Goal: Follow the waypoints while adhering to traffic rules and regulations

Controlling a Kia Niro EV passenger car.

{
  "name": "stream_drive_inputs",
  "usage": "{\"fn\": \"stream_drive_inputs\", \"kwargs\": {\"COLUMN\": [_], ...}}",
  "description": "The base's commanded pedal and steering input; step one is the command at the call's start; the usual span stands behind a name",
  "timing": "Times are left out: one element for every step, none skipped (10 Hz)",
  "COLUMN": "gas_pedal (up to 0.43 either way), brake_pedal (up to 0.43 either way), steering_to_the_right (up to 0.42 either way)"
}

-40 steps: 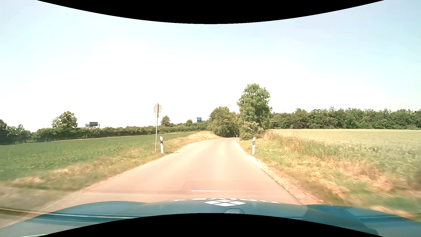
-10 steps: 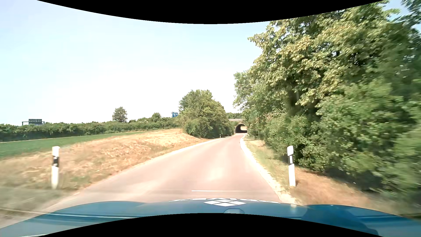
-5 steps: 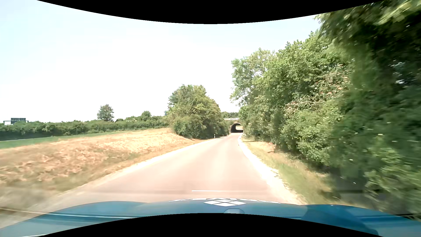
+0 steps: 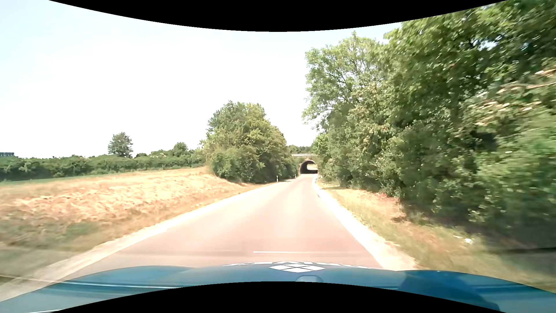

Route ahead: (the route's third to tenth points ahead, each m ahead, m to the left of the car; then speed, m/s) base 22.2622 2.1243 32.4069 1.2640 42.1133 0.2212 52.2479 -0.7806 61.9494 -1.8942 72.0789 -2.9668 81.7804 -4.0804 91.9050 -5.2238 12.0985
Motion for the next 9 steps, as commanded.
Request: {"fn": "stream_drive_inputs", "kwargs": {"gas_pedal": [0.150, 0.150, 0.150, 0.150, 0.150, 0.150, 0.150, 0.157, 0.157], "brake_pedal": [0.000, 0.000, 0.000, 0.000, 0.000, 0.000, 0.000, 0.000, 0.000], "steering_to_the_right": [0.010, 0.009, 0.009, 0.009, 0.010, 0.011, 0.011, 0.012, 0.015]}}
